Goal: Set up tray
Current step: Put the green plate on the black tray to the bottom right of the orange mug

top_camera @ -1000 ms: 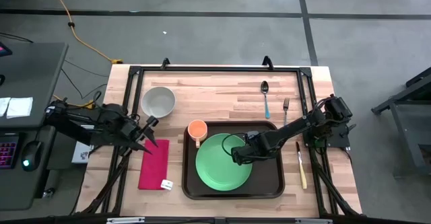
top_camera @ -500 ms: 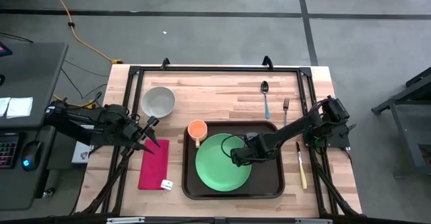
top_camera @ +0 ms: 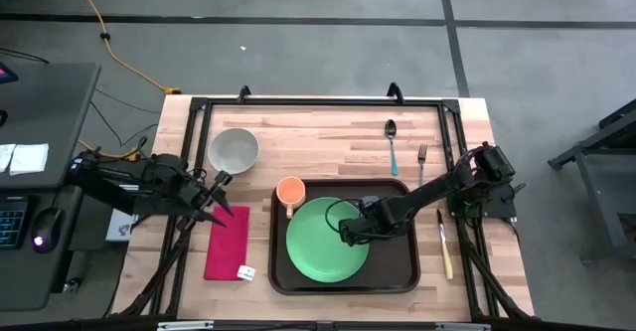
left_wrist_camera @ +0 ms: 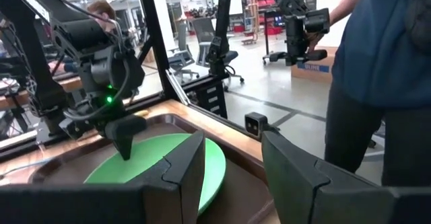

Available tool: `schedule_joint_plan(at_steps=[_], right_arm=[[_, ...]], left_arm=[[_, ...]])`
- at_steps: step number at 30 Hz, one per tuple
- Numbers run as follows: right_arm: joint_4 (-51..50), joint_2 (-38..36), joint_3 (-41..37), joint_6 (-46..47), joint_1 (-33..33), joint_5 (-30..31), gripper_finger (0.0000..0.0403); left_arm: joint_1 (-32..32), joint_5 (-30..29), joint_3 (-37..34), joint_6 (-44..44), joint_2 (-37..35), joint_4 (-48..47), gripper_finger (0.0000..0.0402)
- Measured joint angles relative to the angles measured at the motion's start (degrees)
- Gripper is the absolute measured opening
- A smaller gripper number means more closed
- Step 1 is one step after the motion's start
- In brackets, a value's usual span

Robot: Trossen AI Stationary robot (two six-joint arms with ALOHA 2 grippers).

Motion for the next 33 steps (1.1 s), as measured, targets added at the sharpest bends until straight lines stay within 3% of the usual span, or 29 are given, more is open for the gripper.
schedule_joint_plan(at_steps=[18,33], right_arm=[[-0.5,0.2,-0.2,-0.2,0.0,-2.4,0.0094],[-0.7,-0.8,-0.1,-0.2,-0.3,-3.3,0.0099]], left_arm=[[0.0,-1.4,0.0,1.0,-6.5,-6.4,0.0179],[0.0,-1.5,0.0,1.0,-6.5,-7.0,0.0179]])
